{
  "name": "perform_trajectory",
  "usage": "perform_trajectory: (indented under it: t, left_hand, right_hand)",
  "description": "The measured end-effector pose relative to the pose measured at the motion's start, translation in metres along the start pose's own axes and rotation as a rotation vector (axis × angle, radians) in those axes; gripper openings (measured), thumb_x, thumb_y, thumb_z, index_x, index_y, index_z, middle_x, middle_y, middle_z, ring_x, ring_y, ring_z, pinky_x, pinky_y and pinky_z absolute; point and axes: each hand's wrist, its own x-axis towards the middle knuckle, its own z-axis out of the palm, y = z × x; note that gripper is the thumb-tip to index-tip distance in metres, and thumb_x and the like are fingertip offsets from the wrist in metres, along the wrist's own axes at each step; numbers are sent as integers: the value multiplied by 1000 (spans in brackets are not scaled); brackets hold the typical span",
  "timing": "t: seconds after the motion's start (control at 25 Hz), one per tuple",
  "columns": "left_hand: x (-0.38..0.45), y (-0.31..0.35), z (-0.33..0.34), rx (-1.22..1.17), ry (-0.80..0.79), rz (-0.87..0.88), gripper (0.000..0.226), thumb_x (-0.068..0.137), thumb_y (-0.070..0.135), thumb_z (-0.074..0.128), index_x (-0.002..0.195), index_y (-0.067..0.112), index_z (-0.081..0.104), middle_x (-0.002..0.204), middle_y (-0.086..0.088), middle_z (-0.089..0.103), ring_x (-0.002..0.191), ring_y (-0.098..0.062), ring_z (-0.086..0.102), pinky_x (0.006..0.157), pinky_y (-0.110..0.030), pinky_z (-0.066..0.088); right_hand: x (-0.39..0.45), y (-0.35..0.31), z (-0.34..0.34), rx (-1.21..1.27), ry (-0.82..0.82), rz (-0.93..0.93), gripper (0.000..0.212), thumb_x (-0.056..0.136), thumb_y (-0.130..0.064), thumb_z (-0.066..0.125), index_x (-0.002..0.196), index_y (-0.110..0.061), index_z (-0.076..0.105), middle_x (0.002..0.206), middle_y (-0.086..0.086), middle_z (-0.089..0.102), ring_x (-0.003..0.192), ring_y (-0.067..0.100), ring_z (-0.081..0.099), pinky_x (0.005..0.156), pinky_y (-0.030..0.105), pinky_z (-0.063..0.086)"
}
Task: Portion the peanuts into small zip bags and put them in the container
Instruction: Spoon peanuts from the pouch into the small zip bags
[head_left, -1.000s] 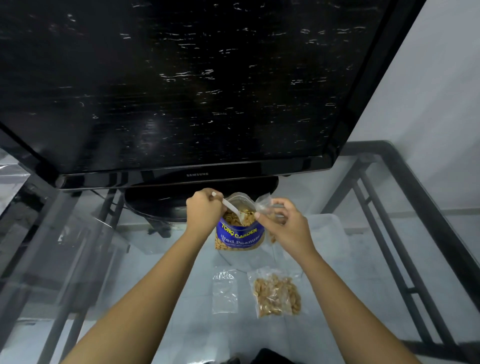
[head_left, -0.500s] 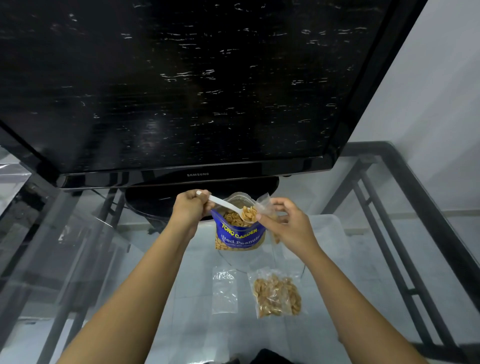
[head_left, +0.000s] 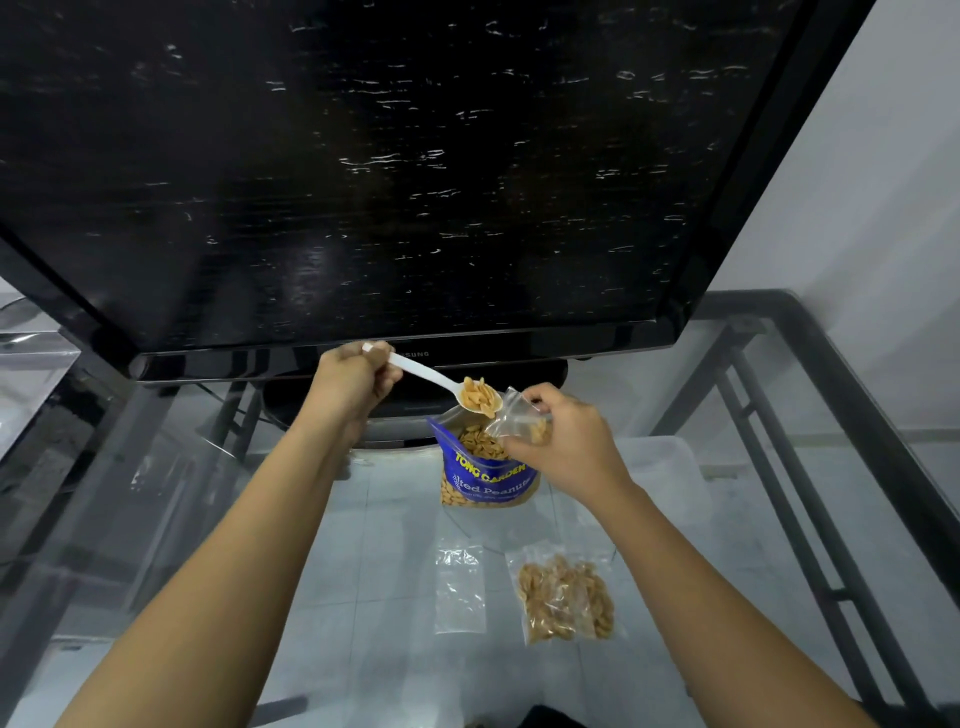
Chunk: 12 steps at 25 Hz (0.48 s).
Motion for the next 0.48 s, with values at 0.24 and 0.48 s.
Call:
perform_trajectory:
  t: [0.24,0.48]
  left_hand:
    - [-16,15,19,280,-96,229,17,94,17,50,97,7,64,68,-1,61,64,-7,59,63,-18,50]
    - [-40,37,42,603,-226,471,13,93,19,53,91,14,65,75,-8,68,64,-3,61,69,-19,54]
  right_hand:
    - [-4,-8,6,181,50,-5,44,71,-39,75,108,-23,57,84,-16,61,75,7,59,58,18,43]
    - [-6,-10,12,289,41,29,48,69,-35,78,110,-23,55,82,-17,59,80,7,62,67,22,52]
